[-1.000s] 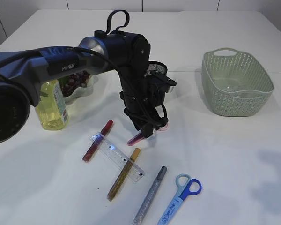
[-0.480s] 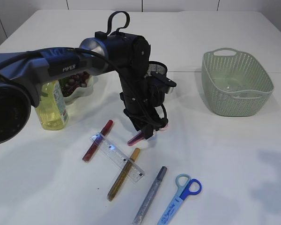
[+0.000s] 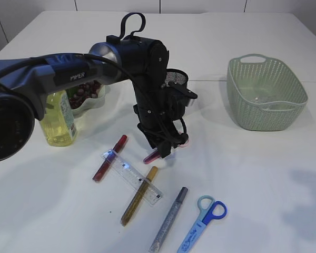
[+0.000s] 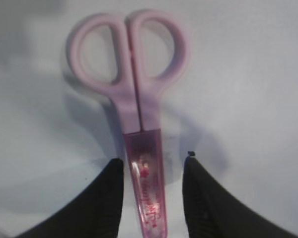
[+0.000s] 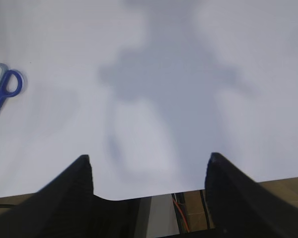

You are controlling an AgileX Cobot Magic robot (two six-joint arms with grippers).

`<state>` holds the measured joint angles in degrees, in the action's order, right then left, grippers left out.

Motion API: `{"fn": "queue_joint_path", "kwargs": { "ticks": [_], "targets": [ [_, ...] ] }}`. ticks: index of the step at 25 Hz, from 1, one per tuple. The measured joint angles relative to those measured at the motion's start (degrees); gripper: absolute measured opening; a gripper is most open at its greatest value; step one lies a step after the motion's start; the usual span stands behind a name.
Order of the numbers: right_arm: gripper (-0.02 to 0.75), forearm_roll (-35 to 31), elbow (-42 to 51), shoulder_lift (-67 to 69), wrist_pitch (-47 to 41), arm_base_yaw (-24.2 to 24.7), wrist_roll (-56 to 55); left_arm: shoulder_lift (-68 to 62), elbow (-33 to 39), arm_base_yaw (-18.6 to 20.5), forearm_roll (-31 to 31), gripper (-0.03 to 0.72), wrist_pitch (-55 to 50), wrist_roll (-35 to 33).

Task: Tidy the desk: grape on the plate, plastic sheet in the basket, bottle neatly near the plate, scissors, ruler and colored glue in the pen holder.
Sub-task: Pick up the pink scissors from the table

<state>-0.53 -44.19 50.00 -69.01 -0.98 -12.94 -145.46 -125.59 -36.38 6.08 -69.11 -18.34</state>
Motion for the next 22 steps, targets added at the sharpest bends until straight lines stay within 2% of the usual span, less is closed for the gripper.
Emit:
{"fn": "queue_joint_path", "kwargs": {
  "ticks": [22],
  "targets": [
    [0.548,0.0,0.0,0.0,0.0,0.0,0.0,-0.14,0.0,0.17,0.0,0.279,-0.53,0.0]
  ]
}}
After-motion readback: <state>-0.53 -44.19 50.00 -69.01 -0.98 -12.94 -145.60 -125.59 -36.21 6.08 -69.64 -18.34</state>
